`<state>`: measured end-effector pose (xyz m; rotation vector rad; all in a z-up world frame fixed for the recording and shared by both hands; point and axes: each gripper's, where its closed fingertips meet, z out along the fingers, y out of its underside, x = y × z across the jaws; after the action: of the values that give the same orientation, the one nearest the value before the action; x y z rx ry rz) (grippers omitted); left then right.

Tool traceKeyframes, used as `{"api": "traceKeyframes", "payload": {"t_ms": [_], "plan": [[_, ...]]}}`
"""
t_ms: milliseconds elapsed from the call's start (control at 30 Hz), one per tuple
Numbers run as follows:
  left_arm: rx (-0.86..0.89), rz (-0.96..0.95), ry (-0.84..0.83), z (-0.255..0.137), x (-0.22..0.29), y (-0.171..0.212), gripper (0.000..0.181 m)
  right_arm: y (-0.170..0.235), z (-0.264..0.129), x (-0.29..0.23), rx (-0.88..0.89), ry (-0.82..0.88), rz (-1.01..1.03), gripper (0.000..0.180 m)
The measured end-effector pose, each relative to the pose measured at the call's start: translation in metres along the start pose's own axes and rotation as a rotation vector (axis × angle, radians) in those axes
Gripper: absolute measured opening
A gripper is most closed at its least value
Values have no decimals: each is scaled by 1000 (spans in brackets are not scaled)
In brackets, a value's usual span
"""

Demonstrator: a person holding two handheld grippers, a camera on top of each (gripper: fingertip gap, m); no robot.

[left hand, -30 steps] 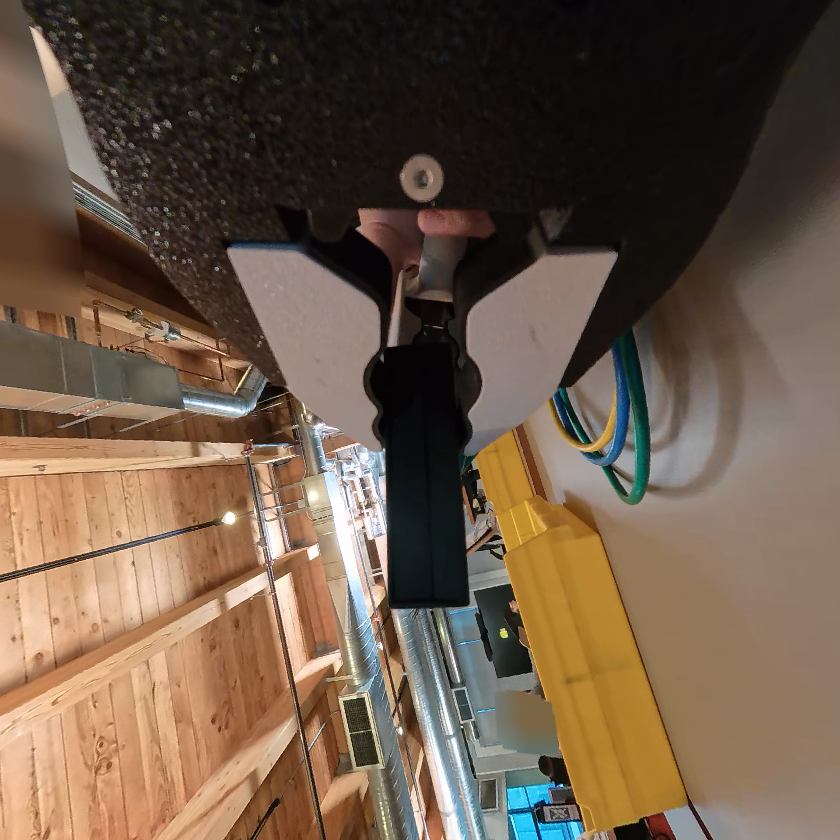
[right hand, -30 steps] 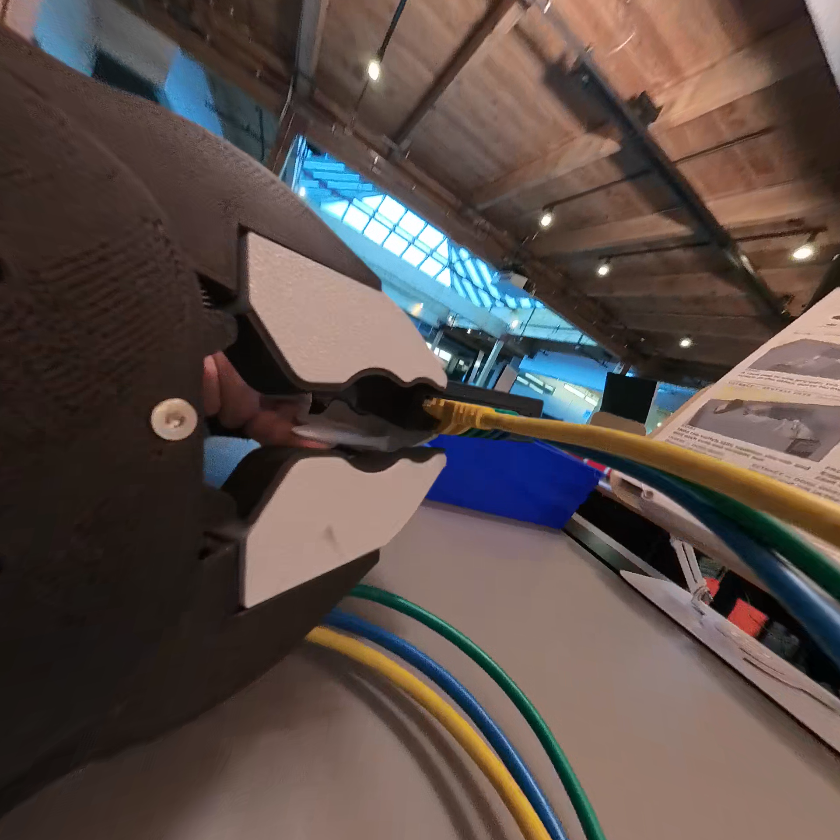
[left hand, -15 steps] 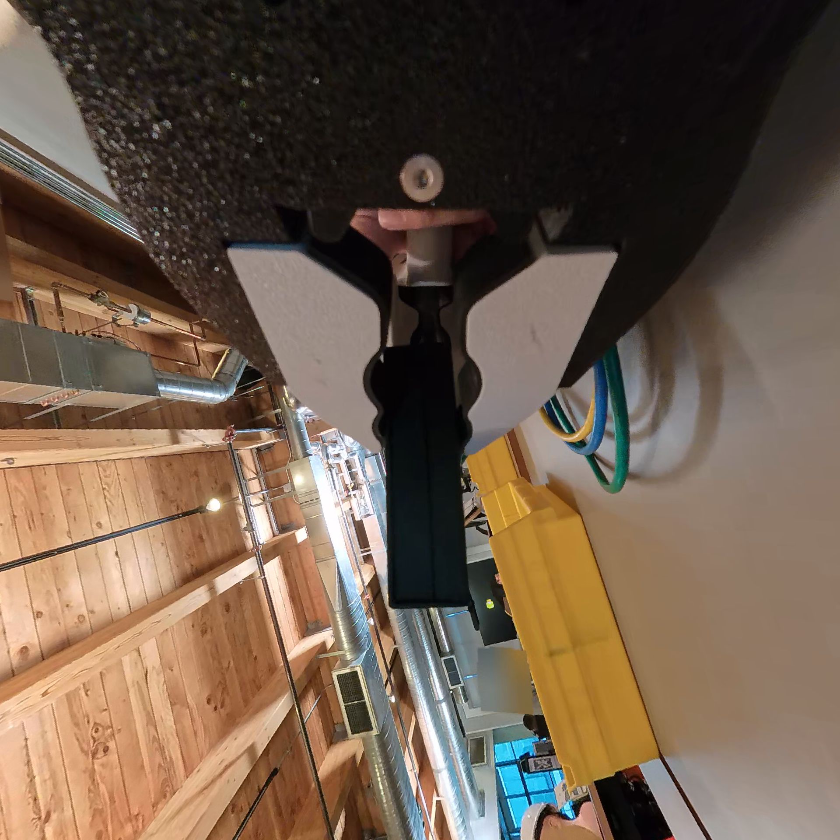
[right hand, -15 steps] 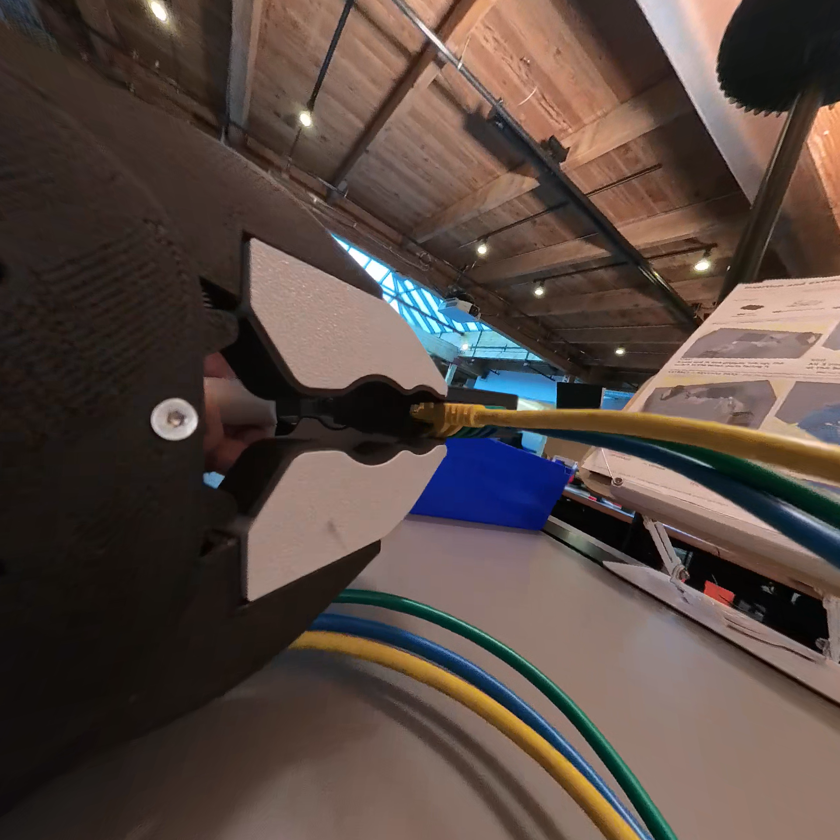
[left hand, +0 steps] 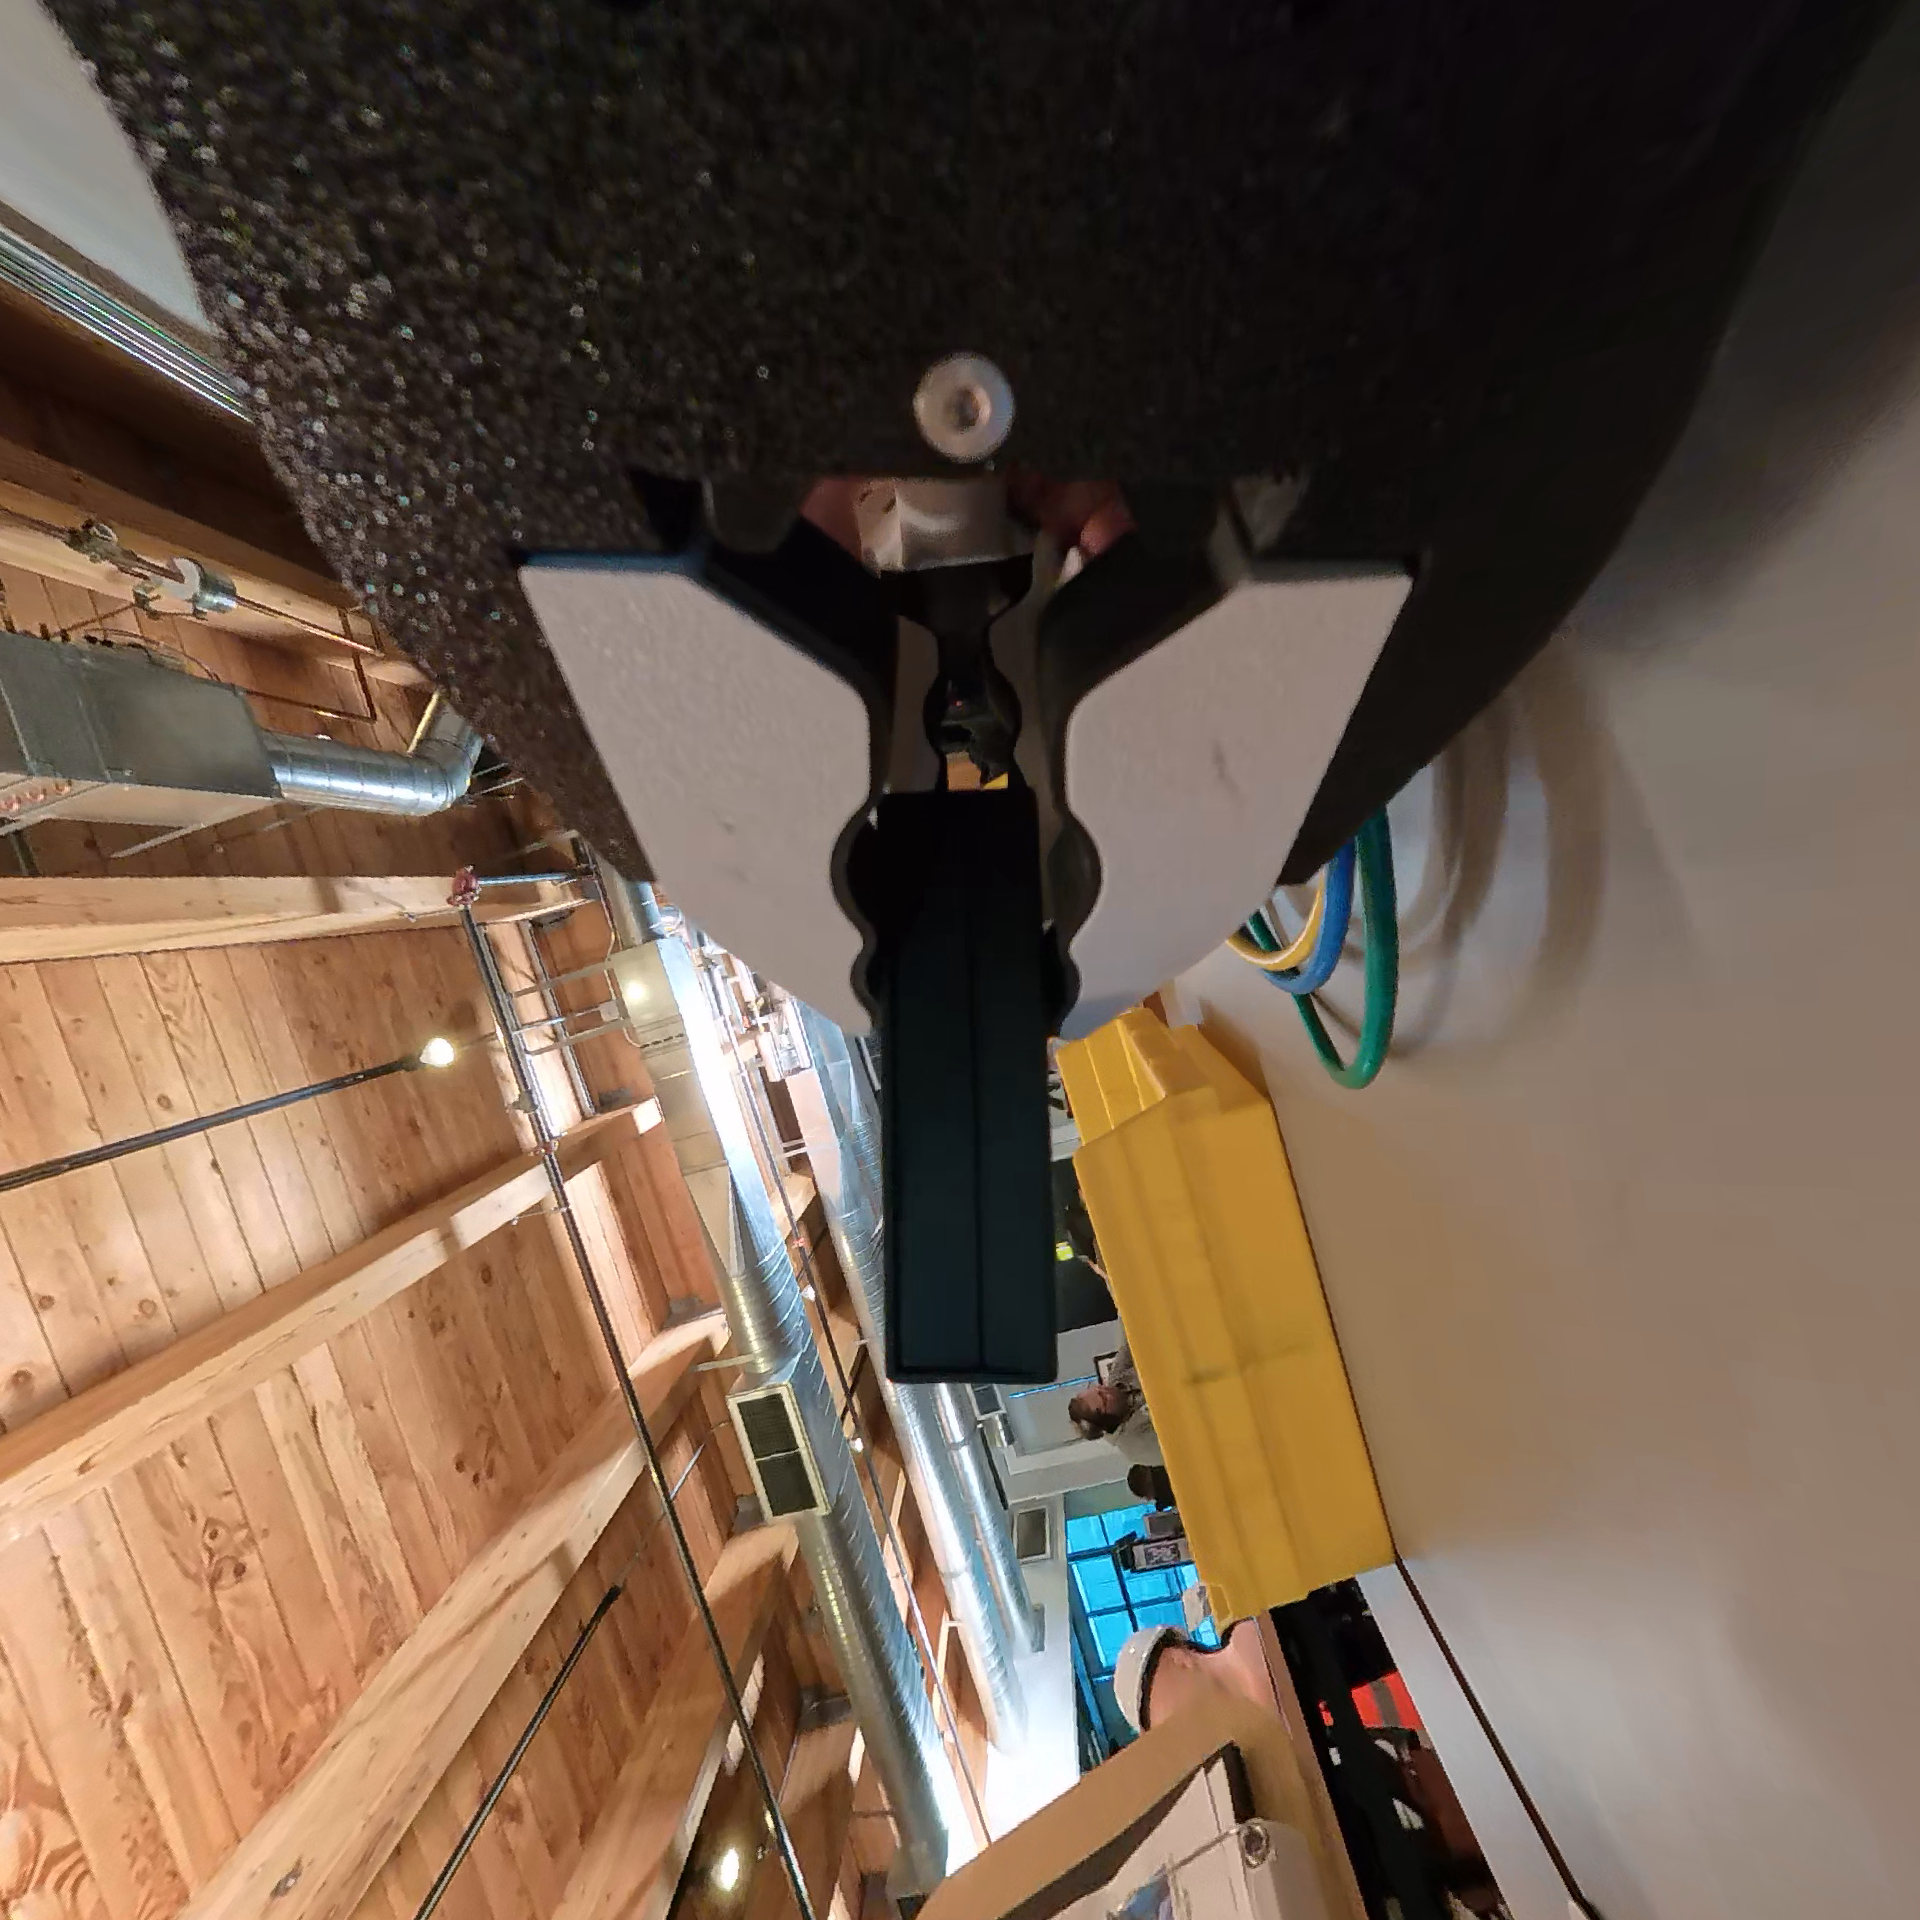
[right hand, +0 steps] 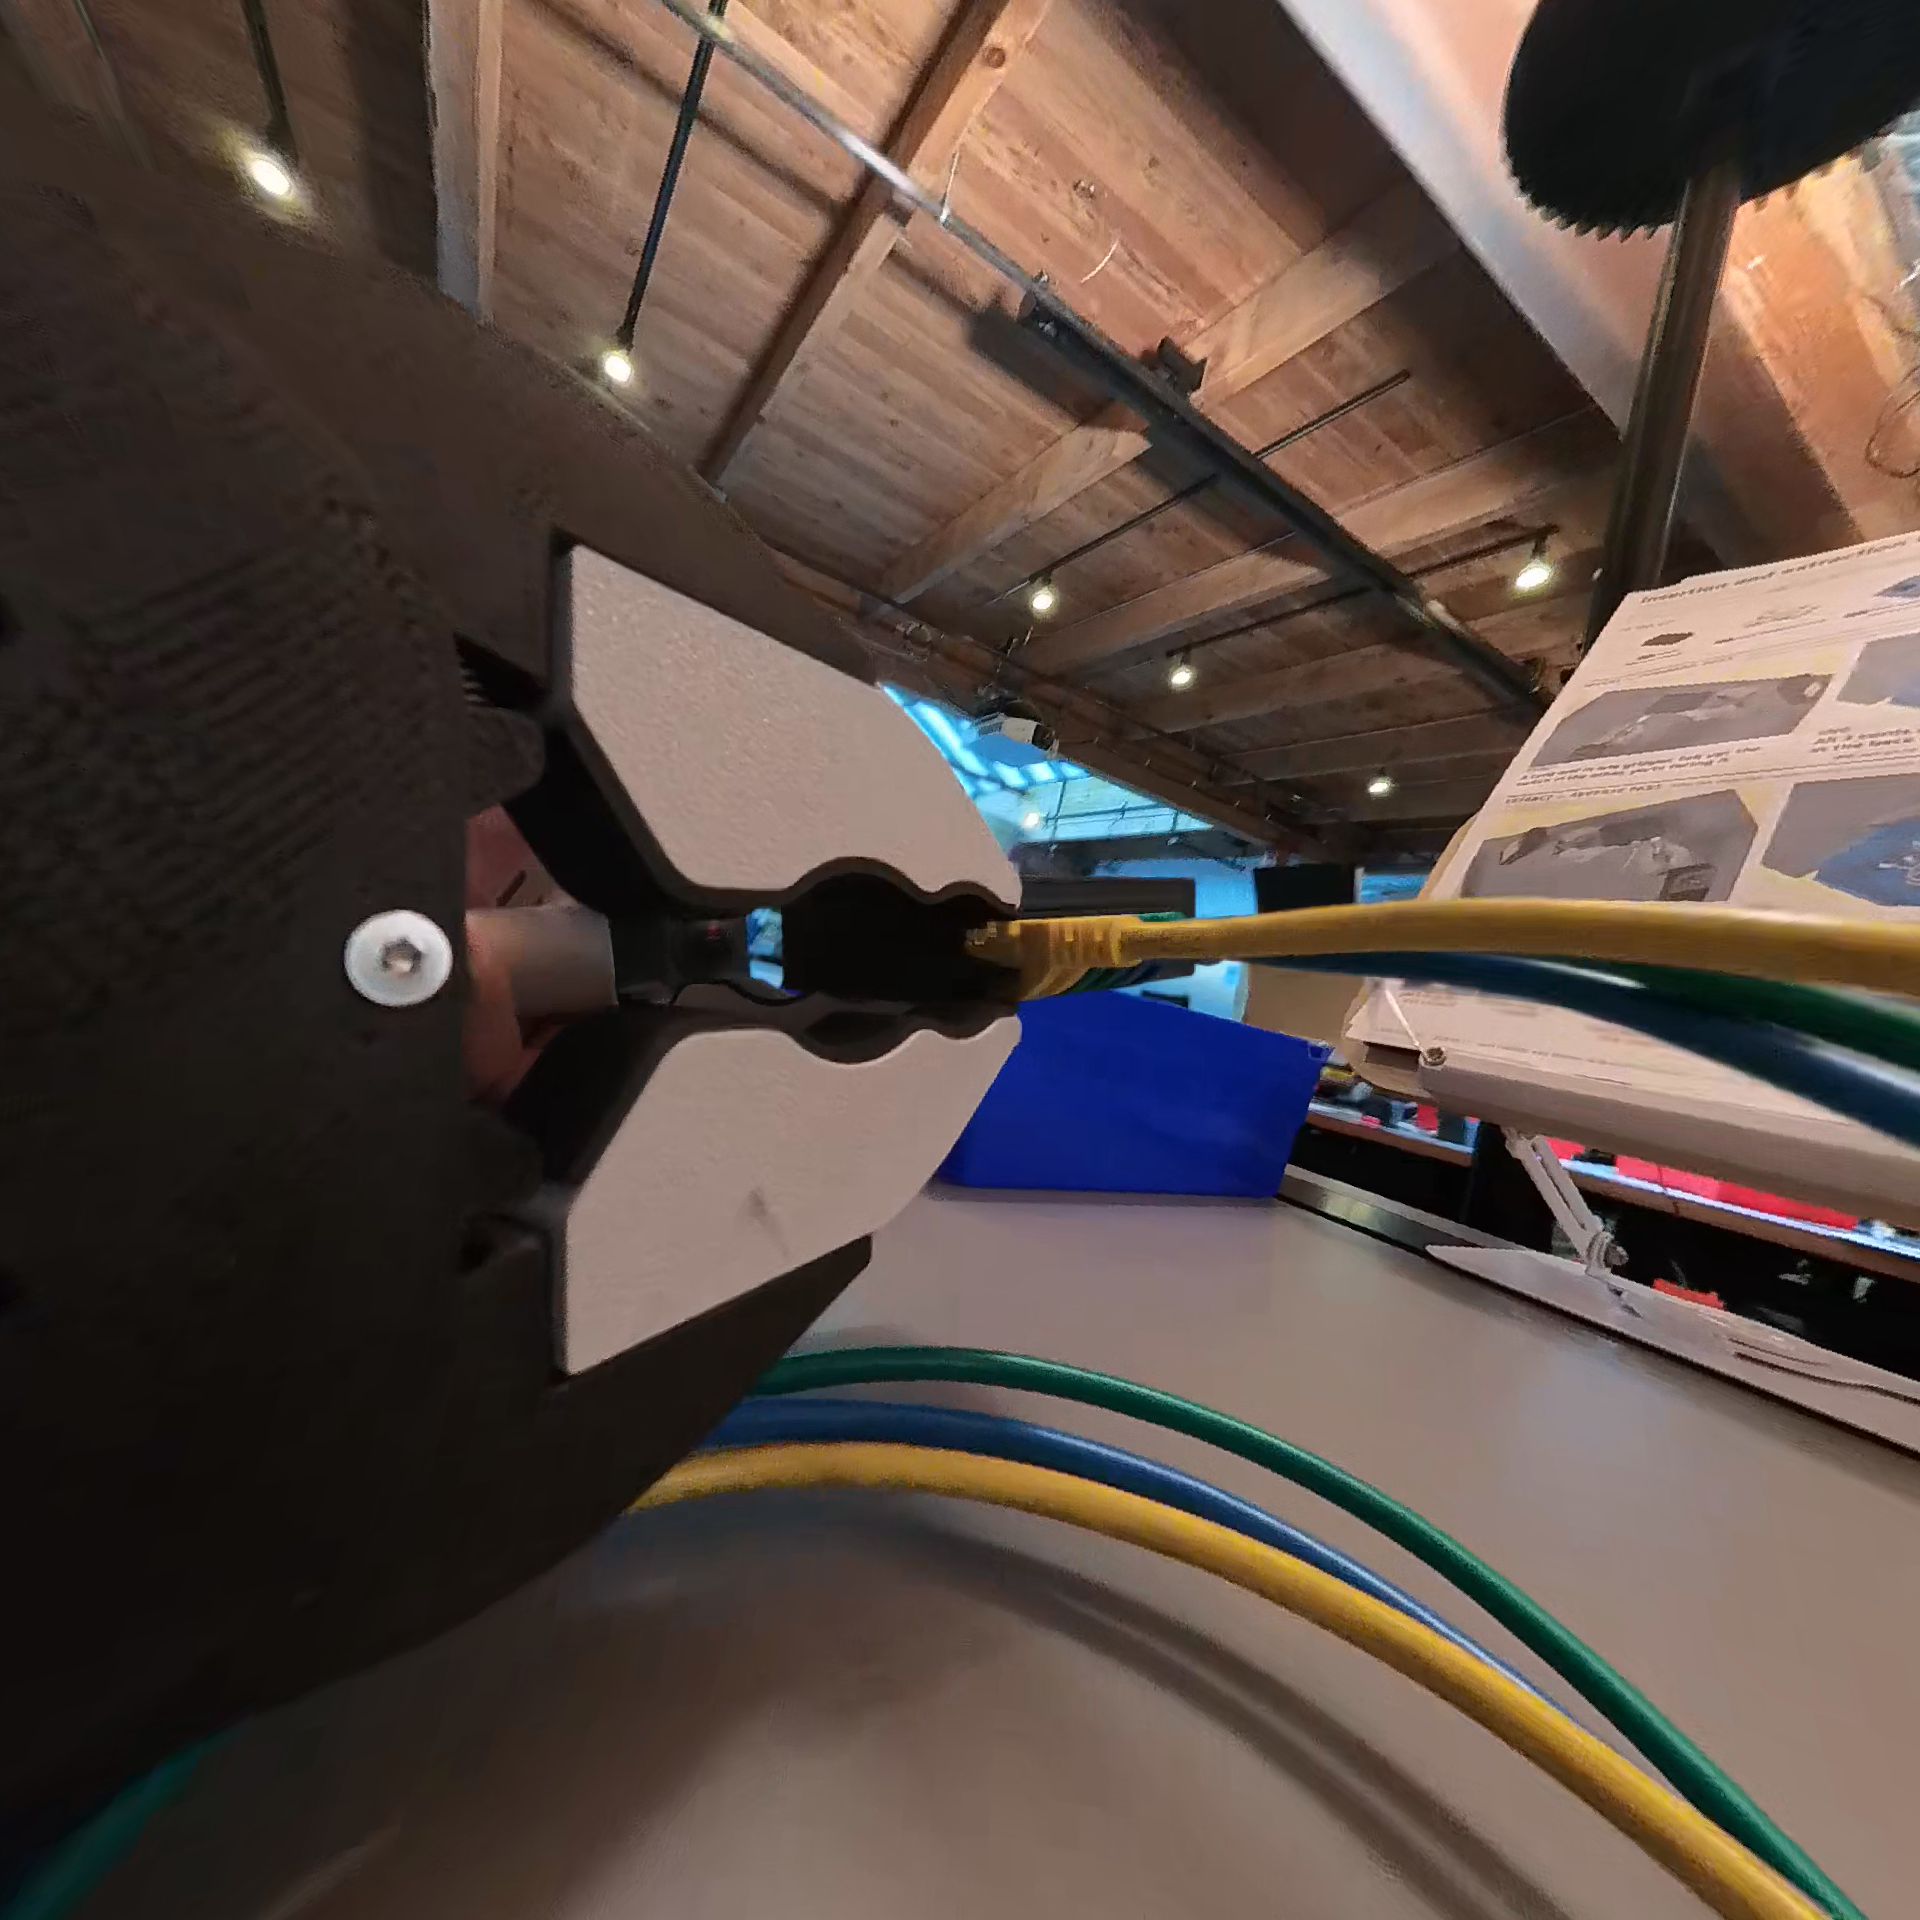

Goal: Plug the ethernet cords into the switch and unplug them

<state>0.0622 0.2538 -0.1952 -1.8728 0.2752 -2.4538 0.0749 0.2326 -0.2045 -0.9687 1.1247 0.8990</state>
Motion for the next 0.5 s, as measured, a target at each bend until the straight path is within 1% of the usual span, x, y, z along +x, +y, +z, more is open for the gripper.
{"api": "traceKeyframes", "payload": {"t_ms": [133,500], "plan": [[-1,37,-7,0,0,0,27,0,1,1,0,-17,-16,13],[-8,18,-10,1,-4,5,28,-6,4,4,-21,17,-33,14]]}}
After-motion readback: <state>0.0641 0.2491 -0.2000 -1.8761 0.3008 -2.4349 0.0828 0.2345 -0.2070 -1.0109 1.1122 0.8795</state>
